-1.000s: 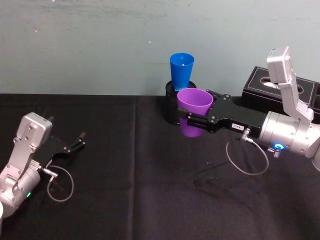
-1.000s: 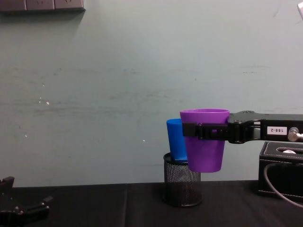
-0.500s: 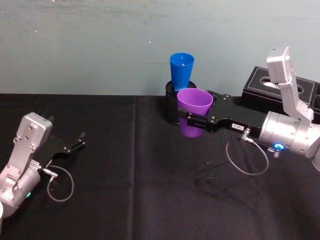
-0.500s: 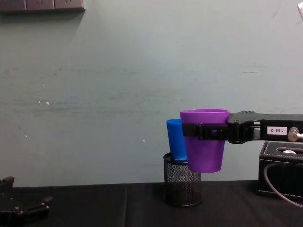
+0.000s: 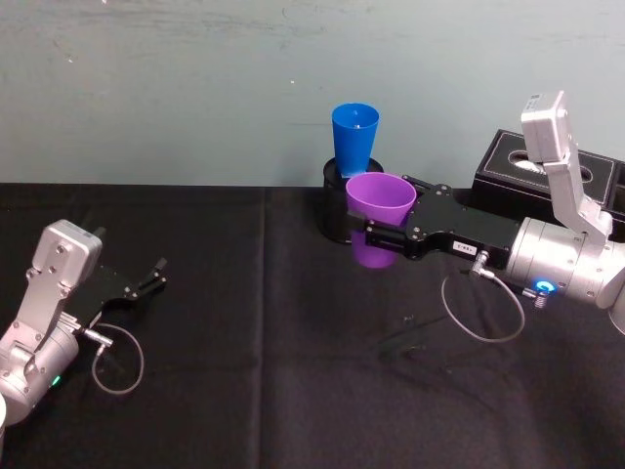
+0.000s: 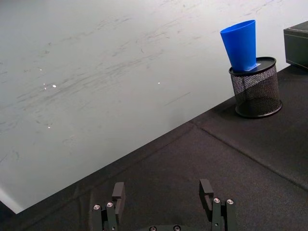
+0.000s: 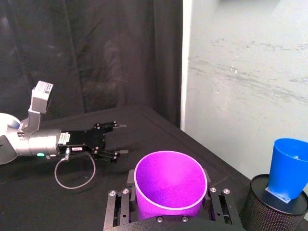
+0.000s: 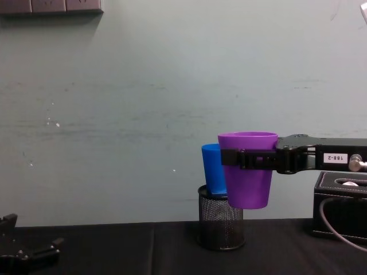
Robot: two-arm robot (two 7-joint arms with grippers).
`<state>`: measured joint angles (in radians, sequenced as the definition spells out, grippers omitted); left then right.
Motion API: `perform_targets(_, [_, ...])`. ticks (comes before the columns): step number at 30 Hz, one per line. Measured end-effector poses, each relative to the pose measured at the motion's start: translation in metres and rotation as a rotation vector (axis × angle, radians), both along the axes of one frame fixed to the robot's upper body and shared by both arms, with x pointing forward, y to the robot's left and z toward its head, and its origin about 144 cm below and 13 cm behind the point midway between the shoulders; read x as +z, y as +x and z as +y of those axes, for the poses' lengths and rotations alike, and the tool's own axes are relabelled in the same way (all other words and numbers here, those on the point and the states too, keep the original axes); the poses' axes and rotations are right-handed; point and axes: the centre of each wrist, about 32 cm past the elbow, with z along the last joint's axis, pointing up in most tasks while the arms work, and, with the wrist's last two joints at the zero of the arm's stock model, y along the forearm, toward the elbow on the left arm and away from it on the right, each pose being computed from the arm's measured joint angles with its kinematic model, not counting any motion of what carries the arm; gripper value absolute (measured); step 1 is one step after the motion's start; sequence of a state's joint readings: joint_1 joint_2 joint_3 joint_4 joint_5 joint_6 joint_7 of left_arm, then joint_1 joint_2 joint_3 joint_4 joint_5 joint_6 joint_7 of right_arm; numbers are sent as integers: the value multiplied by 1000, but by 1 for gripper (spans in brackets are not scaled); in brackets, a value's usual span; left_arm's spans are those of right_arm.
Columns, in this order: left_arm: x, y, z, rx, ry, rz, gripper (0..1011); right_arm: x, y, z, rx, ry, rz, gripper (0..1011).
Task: Pick up one cup with a gripper and tap it against the other cup.
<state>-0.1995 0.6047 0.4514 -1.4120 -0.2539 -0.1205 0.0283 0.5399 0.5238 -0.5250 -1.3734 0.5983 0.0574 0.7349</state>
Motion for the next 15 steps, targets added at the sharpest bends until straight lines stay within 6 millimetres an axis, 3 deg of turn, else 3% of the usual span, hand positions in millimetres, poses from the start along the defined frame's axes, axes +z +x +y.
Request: perform_targets(15, [0, 0, 0, 0, 0, 0, 1011, 7, 11, 6, -29, -17, -16, 741])
